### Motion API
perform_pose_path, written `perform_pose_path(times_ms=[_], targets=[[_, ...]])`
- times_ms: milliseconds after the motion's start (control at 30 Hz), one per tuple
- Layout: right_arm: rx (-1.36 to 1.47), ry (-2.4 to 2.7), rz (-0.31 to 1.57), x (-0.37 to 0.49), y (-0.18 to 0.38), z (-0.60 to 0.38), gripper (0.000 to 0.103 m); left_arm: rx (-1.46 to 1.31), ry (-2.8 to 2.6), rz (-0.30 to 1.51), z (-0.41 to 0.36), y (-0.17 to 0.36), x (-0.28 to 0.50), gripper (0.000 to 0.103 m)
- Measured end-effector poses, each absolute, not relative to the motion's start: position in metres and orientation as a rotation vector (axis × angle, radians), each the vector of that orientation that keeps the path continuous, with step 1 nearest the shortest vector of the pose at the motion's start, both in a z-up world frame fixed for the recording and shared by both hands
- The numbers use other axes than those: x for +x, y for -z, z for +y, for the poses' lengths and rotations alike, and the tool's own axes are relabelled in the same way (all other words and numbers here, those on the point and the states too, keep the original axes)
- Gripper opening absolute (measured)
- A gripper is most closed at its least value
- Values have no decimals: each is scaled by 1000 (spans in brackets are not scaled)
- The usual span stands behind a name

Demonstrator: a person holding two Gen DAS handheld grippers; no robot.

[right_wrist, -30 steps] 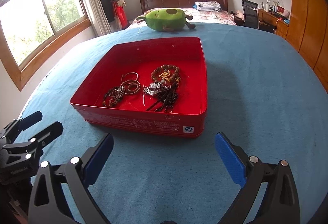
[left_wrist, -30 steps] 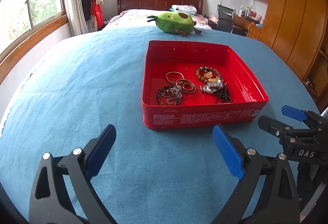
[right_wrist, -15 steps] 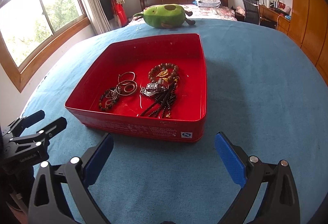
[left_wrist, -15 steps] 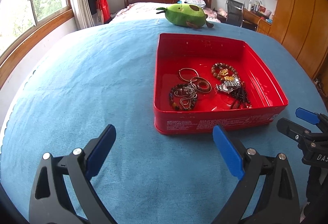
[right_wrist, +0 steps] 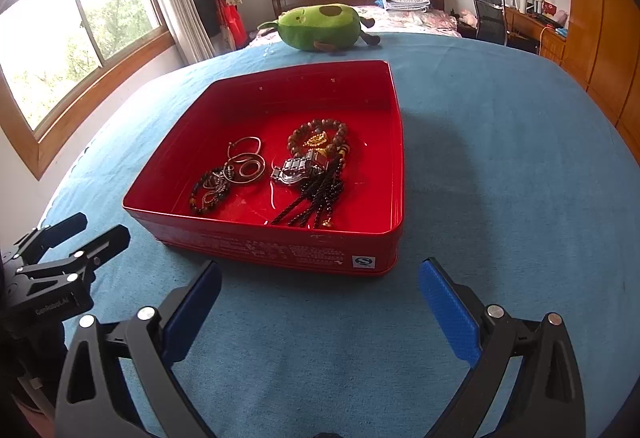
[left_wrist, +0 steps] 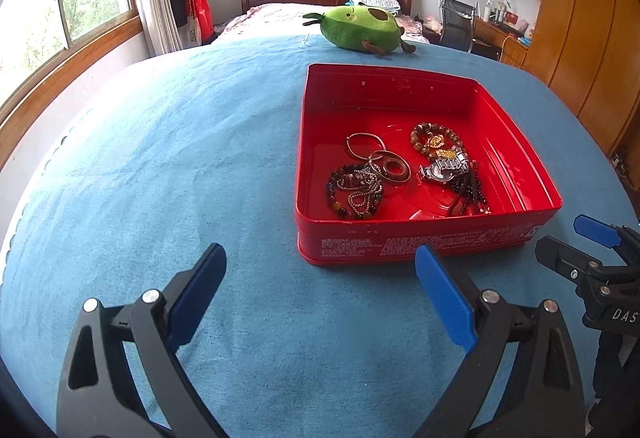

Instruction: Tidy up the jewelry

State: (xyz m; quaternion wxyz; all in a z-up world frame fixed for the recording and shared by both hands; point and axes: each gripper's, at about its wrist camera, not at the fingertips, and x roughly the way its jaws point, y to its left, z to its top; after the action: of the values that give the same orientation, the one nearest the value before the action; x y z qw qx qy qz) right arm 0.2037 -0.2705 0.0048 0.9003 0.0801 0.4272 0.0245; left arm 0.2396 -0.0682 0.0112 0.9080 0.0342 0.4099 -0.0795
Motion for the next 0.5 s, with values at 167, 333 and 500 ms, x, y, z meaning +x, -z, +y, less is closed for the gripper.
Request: perform_pose_path(times_ms=[167, 333, 500], targets=[[164, -50, 886, 204, -4, -271, 99, 74, 167, 850, -70, -12, 238, 95], [163, -50, 886, 204, -5, -271, 99, 77, 169, 849, -70, -12, 238, 95], [162, -49, 888, 205, -4, -272, 99, 83, 172, 848, -71, -12, 237, 95]])
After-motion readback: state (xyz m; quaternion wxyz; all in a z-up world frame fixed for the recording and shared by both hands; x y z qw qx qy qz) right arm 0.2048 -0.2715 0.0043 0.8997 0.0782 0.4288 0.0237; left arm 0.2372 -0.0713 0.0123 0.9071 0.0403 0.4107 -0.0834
